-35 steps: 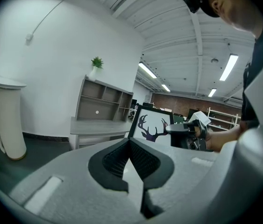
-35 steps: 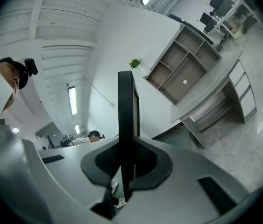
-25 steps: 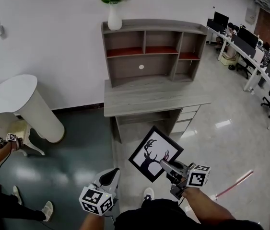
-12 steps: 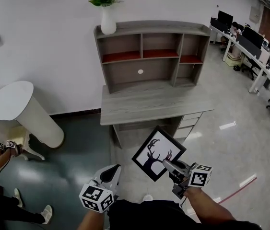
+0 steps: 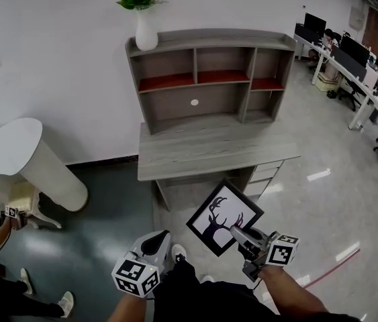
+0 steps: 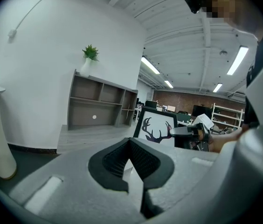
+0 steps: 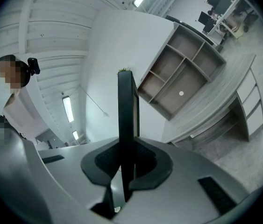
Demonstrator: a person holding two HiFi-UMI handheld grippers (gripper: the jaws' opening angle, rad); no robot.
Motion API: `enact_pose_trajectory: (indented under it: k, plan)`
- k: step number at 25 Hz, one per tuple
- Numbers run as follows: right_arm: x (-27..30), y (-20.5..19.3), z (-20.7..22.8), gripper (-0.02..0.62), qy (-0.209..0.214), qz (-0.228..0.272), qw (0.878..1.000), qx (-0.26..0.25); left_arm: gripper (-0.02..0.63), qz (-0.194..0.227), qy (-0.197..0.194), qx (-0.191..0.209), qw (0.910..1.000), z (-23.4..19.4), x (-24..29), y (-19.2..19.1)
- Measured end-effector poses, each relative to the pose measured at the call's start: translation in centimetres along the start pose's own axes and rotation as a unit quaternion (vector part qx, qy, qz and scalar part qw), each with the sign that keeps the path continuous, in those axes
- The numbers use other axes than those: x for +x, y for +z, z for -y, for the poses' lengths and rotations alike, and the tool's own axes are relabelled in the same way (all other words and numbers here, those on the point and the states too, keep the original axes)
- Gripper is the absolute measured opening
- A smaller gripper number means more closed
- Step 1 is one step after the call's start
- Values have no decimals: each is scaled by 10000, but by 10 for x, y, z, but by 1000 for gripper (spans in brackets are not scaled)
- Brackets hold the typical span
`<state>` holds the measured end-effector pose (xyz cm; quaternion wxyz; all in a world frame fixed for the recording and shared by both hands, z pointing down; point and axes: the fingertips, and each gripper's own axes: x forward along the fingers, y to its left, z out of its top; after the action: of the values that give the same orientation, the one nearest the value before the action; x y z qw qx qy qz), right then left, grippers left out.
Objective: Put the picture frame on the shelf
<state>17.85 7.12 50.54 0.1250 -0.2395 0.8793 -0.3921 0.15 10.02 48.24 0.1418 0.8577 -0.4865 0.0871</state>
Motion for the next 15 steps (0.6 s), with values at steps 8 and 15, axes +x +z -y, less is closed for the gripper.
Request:
enact_pose_trajectory:
  k: [8,15]
  plan:
    - [13,14,21,51,-191,40,9997,-133,9,8,-238,-10,9997,-20,40,10]
    - [50,33,46,51,-316,-1,9993,-216,9,-60,-298,-22,9995,-60,70,21]
